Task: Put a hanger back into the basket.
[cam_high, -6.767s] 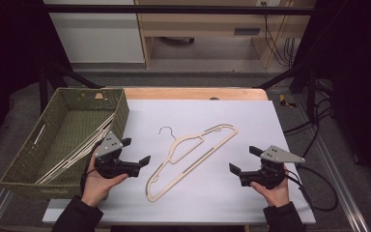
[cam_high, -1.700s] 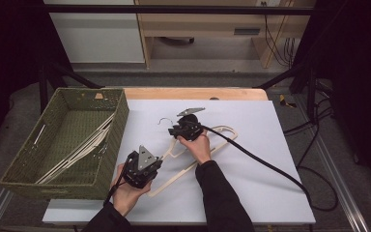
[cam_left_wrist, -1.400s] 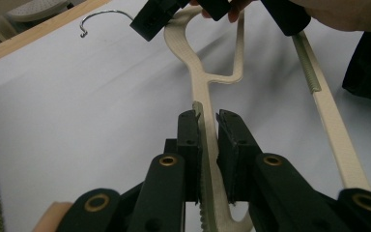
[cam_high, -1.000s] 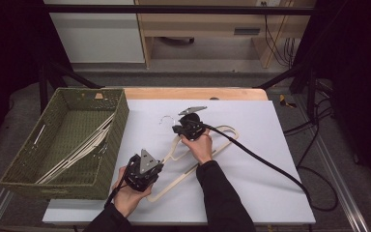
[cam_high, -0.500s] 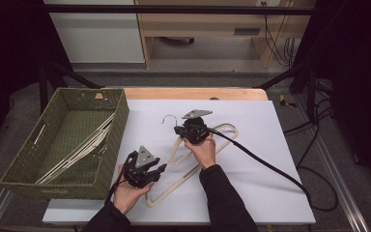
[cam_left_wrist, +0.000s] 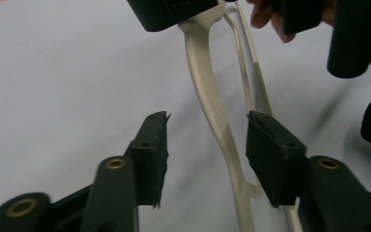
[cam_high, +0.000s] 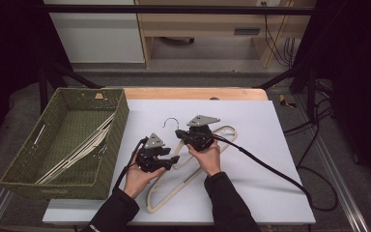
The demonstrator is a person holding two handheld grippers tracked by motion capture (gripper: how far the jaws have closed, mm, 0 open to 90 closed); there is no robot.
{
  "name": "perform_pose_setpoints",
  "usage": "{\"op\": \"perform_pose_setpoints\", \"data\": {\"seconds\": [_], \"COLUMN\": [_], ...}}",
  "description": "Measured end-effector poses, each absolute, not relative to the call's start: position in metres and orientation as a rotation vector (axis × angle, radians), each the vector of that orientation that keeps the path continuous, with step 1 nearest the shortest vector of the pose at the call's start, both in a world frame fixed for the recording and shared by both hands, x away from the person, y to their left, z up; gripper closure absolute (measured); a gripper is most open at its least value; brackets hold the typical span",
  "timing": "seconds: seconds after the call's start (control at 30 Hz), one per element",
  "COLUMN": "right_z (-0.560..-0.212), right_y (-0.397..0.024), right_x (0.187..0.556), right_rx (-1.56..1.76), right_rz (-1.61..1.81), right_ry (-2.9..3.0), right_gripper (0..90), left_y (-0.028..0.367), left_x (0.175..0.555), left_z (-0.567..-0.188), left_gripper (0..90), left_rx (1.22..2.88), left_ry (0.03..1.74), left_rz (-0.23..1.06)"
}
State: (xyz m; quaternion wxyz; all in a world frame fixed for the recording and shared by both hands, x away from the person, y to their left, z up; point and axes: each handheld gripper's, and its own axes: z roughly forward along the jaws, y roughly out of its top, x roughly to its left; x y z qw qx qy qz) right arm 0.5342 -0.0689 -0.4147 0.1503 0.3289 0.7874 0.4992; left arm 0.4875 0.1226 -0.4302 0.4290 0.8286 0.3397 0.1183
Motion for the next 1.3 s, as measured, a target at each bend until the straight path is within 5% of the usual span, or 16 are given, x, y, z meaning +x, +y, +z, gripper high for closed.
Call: {"op": "perform_pose_setpoints", "data": {"seconds": [0.23,0.6,1.0,1.3], "right_z": [-0.412,-0.398,-0.385,-0.396], "right_y": [-0.073,-0.086,-0.13,-0.172], "right_x": [0.528,0.511,0.466,0.44], "right_rx": [0.916,0.888,0.882,0.916], "right_rz": [1.449,1.48,1.52,1.525], "right_ry": [2.255,2.242,2.162,2.122], "right_gripper": [89.5,81.1,53.7,16.3], "left_y": [0.118,0.118,0.123,0.136], "left_x": [0.488,0.478,0.464,0.452], "left_z": [-0.433,-0.423,-0.406,-0.378], "left_gripper": [76.6,83.9,86.7,86.7], "left_rx": [2.046,1.97,1.978,1.97], "left_ry": [0.842,0.862,0.807,0.749], "left_rz": [0.184,0.148,0.252,0.349]}}
